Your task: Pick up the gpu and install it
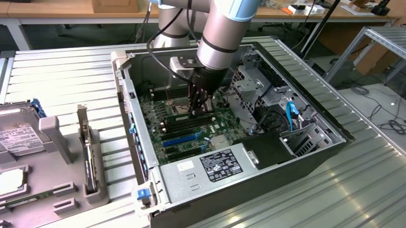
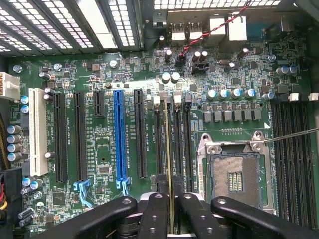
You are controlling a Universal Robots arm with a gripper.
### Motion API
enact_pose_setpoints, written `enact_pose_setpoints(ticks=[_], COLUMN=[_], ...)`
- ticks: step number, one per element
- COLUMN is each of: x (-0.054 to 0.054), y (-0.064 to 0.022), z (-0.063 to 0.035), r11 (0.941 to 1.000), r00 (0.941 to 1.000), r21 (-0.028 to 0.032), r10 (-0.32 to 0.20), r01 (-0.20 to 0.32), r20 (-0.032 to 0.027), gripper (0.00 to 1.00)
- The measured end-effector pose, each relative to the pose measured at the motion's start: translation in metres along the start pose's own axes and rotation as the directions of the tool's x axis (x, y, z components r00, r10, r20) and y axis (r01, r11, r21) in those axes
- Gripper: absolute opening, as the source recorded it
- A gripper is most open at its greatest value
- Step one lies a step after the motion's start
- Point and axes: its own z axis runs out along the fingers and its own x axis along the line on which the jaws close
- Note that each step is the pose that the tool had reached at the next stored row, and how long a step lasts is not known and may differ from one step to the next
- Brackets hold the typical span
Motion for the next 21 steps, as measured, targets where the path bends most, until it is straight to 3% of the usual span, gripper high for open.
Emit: enact_pose_setpoints(ticks=[4, 8, 11, 14, 16, 21], x=[0.0, 0.0008, 0.001, 0.0011, 0.0012, 0.0012], y=[0.0005, 0.0019, 0.002, 0.0038, 0.0053, 0.0053], z=[0.0001, 0.0004, 0.0007, 0.0016, 0.0027, 0.0042], r11=[1.0, 0.9999, 0.9998, 0.9997, 0.9994, 0.9993], r00=[1.0, 1.0, 1.0, 1.0, 1.0, 0.9999], r21=[0.0084, 0.0107, 0.0204, 0.026, 0.0343, 0.0385], r10=[0.0, 0.0, -0.001, -0.001, 0.0, 0.0], r01=[0.0, 0.0, 0.001, 0.001, 0.0, 0.0], r20=[0.0005, 0.0004, 0.0008, -0.0037, -0.0085, -0.0109], gripper=[0.14, 0.14, 0.14, 0.14, 0.14, 0.14])
